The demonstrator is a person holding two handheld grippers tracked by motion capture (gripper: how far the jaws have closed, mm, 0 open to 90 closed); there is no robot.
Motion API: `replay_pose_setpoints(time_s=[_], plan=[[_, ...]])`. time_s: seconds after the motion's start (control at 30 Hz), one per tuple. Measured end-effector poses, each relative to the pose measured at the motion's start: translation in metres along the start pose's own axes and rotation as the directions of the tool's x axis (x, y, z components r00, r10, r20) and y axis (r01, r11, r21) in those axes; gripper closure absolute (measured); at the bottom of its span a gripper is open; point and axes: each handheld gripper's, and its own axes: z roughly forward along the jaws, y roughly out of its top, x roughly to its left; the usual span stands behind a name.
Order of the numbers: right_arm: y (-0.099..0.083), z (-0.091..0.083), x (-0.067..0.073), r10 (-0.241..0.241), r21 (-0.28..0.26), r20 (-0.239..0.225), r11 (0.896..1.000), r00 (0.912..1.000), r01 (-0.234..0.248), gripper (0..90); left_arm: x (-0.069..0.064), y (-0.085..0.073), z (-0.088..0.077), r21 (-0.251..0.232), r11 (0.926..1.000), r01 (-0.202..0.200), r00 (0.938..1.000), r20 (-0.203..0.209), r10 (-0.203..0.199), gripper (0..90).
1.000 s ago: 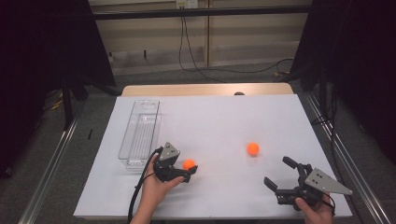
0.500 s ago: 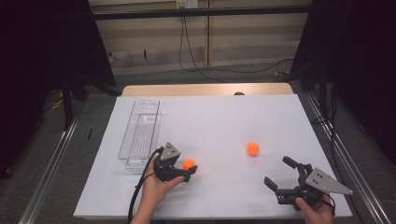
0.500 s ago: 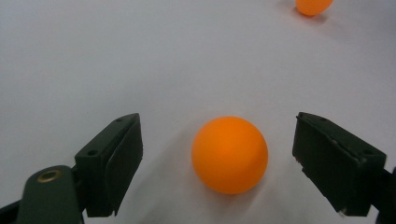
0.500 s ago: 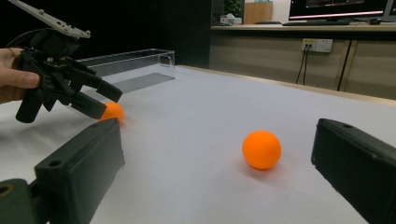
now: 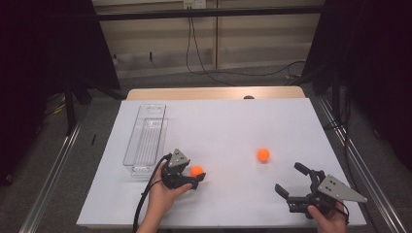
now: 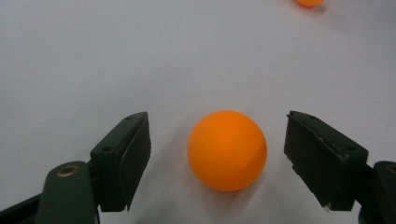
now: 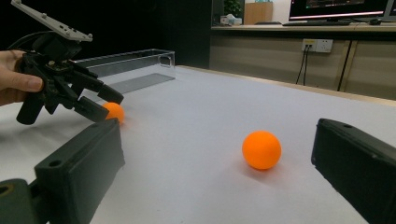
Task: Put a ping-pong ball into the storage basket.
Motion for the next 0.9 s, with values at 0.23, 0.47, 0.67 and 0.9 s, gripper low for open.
replay_pose_setpoints(time_s=[0.23, 0.47, 0.67, 0.9], plan=[[-0.0002, -0.0001, -0.0001, -0.002, 0.002, 0.0, 1.0, 1.0, 0.002, 1.6, -0.0008, -0.0002, 0.0007, 0.003, 1.0, 0.001, 1.0, 0.005, -0.001, 26.5], [-0.0002, 0.0, -0.0002, -0.002, 0.002, 0.0, 1.0, 1.0, 0.002, 1.6, -0.0006, -0.0004, 0.0003, 0.009, 0.9999, -0.008, 0.9999, 0.009, 0.008, 31.3], [-0.0002, -0.0001, -0.0001, -0.002, 0.001, 0.0, 1.0, 1.0, 0.002, 1.6, -0.0013, -0.0005, 0.0005, 0.013, 0.9998, -0.012, 0.9999, 0.012, 0.012, 34.3], [0.0, -0.0002, -0.0002, 0.0, -0.002, 0.0, 1.0, 1.0, 0.0, 1.6, -0.0005, -0.0007, 0.0004, 0.022, 0.9997, -0.006, 1.0, 0.008, 0.006, 37.3]])
